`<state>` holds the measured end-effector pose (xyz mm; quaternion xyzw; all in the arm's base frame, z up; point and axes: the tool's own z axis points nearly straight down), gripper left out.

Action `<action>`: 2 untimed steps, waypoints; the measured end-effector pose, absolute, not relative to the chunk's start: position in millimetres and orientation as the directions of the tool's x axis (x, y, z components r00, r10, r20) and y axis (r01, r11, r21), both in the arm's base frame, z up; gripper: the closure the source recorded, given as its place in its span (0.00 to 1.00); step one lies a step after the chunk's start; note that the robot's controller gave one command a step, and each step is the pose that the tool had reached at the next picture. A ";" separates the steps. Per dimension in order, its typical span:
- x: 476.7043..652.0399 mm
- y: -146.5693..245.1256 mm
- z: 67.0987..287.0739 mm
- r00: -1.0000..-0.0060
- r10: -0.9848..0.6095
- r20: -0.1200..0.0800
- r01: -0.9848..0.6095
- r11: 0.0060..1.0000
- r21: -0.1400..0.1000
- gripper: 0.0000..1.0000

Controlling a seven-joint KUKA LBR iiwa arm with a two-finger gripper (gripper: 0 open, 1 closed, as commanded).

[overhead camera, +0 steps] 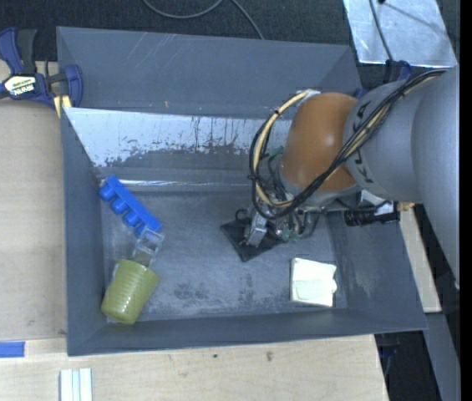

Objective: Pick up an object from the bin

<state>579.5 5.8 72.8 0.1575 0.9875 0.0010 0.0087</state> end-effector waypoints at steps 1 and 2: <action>579.5 5.8 72.8 -0.950 0.311 -0.017 0.311 0.950 0.005 1.00; 556.2 -14.3 108.1 -0.988 0.152 -0.018 0.152 0.988 0.001 1.00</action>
Offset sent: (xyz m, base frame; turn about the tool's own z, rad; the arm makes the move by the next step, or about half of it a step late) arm -0.0237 -0.0193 0.0352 -0.1643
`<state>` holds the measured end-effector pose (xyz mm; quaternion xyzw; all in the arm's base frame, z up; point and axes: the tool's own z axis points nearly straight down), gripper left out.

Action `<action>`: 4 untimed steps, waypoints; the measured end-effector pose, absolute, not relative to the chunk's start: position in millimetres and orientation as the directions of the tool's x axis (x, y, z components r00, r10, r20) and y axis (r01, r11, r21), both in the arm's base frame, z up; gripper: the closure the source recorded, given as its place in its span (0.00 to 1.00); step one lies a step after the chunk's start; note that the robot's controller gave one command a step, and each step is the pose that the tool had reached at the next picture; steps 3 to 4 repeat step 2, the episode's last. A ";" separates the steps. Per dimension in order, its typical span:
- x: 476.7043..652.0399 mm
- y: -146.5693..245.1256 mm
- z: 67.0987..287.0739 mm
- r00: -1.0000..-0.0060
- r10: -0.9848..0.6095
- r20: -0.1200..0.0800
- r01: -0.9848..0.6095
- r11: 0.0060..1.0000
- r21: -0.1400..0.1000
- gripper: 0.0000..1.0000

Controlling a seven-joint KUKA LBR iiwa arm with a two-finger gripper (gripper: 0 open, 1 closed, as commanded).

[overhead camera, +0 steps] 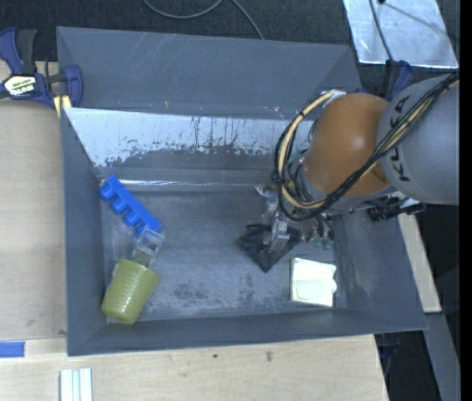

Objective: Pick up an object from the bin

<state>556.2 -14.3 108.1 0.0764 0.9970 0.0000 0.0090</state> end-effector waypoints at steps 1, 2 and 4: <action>556.2 -14.2 108.1 -0.988 0.152 -0.018 0.152 0.988 0.002 1.00; 560.0 -21.4 196.8 -0.983 0.184 -0.021 0.184 0.983 0.002 1.00; 560.0 -21.4 196.8 -0.983 0.184 -0.021 0.184 0.983 0.002 1.00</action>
Offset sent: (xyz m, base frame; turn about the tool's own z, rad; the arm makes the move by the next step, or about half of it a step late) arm 0.0029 -0.0067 0.0884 0.0332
